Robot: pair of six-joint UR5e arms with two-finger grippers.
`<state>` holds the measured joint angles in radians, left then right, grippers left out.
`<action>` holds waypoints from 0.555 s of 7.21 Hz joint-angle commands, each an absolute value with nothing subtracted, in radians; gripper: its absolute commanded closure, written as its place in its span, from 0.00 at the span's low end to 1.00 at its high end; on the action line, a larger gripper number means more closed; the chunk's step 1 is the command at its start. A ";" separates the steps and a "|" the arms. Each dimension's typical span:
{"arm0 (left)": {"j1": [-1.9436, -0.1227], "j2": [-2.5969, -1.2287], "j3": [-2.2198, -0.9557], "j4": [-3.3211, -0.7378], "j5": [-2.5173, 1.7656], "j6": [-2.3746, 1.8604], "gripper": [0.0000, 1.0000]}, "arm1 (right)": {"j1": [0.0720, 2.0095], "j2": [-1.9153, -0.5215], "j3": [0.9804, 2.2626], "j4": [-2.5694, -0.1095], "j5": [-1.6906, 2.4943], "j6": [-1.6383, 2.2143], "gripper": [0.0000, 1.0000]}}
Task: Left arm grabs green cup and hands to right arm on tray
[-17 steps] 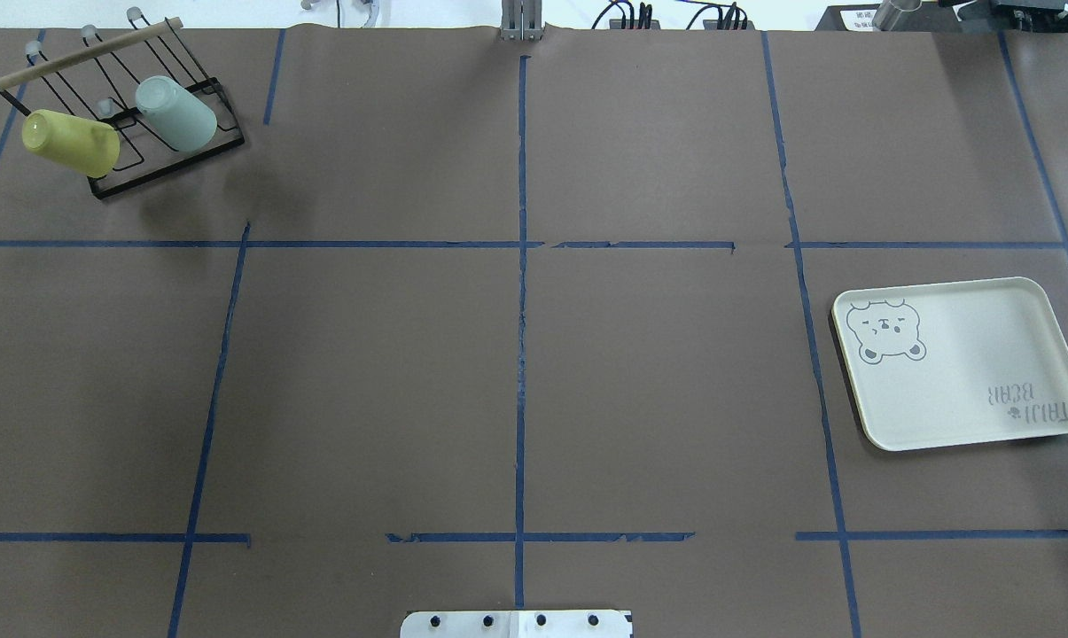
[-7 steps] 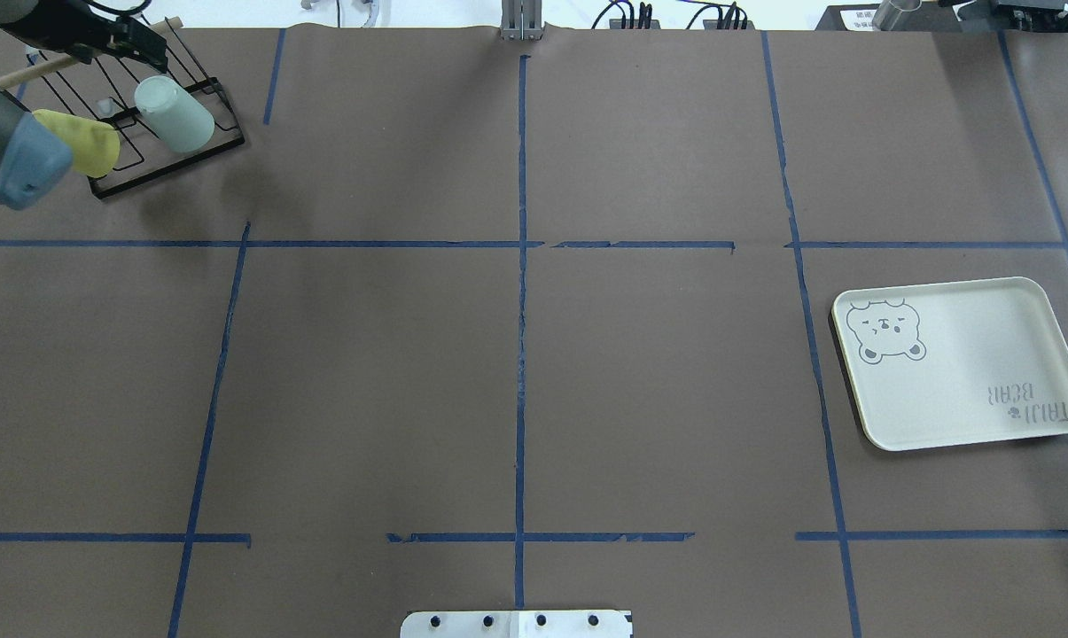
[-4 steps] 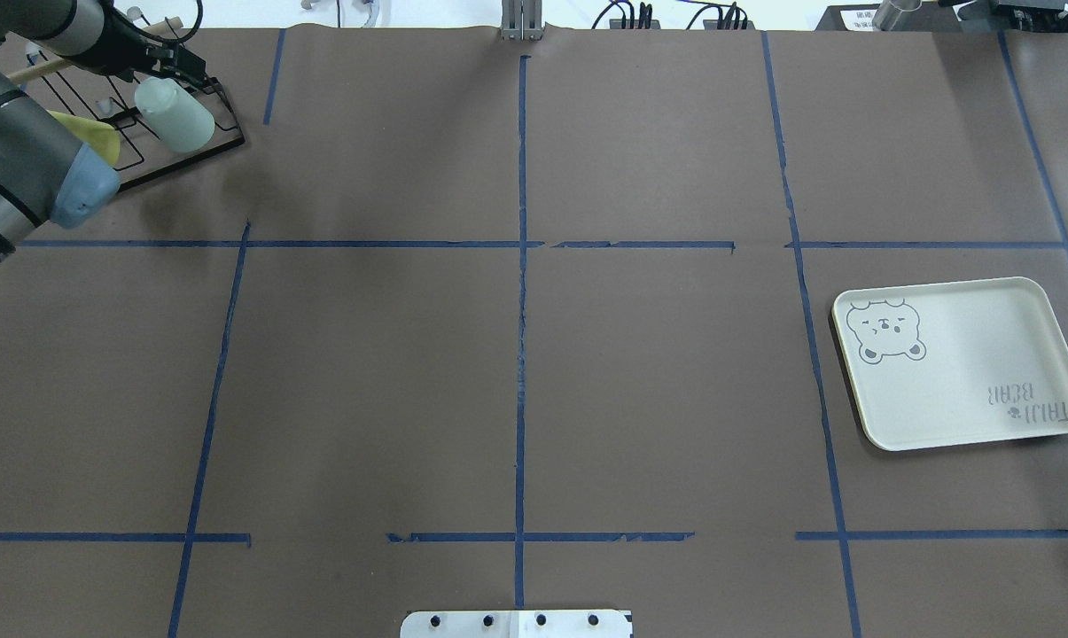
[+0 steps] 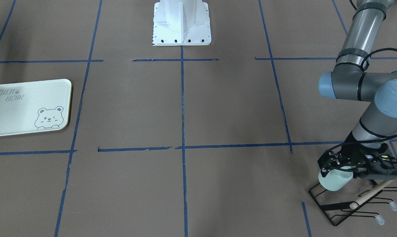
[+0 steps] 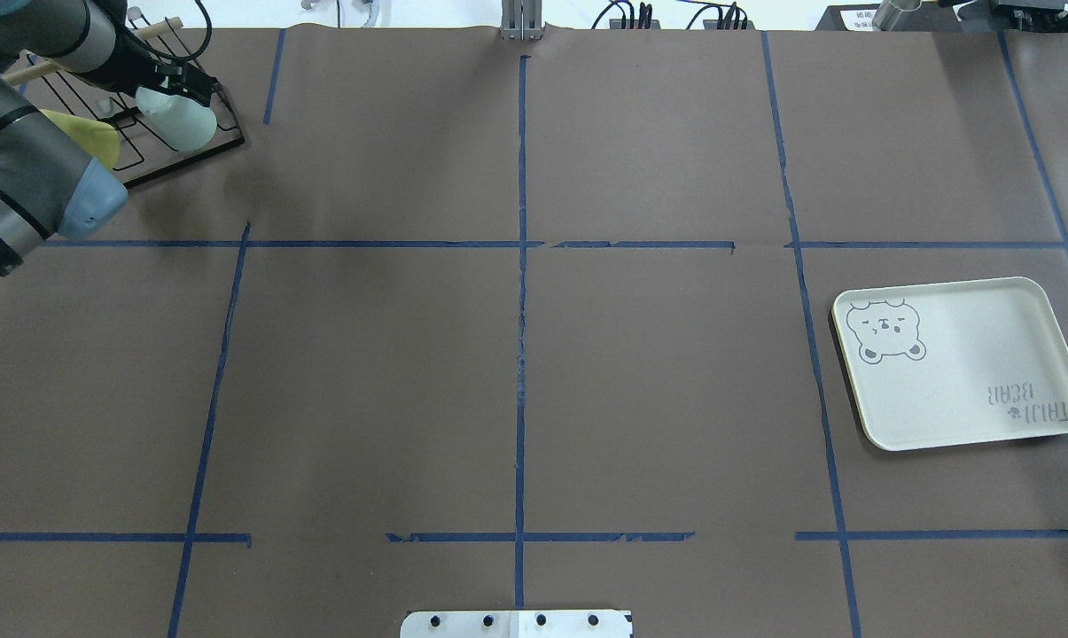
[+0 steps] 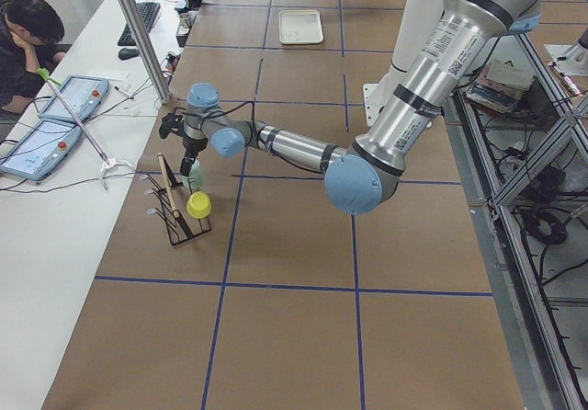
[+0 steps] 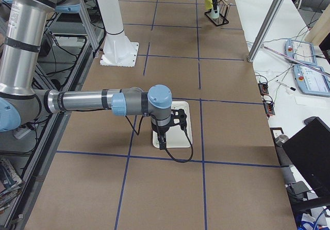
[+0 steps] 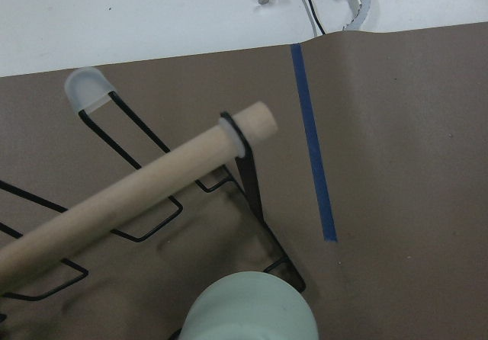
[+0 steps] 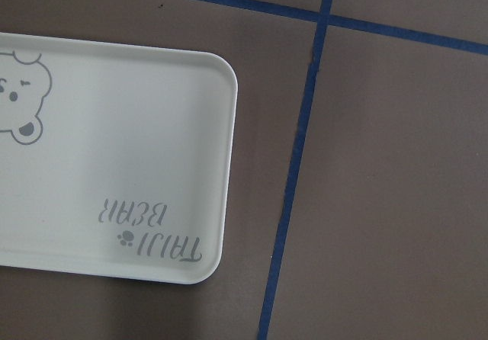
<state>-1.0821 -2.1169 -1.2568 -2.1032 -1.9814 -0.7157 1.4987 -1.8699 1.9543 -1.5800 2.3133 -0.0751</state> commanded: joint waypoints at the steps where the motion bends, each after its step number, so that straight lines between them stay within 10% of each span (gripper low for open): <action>1: -1.081 -2.115 -1.256 -2.103 -1.980 -0.716 0.00 | 1.499 -1.870 1.954 -1.580 2.313 -0.075 0.00; 2: -1.081 -2.115 -1.256 -2.103 -1.980 -0.718 0.01 | 1.499 -1.870 1.954 -1.580 2.313 -0.075 0.00; 4: -1.084 -2.115 -1.258 -2.095 -1.982 -0.713 0.41 | 1.499 -1.870 1.954 -1.580 2.313 -0.075 0.00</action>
<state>-1.0821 -2.1154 -1.2571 -2.1007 -1.9813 -0.7167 1.4987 -1.8699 1.9543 -1.5800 2.3133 -0.0752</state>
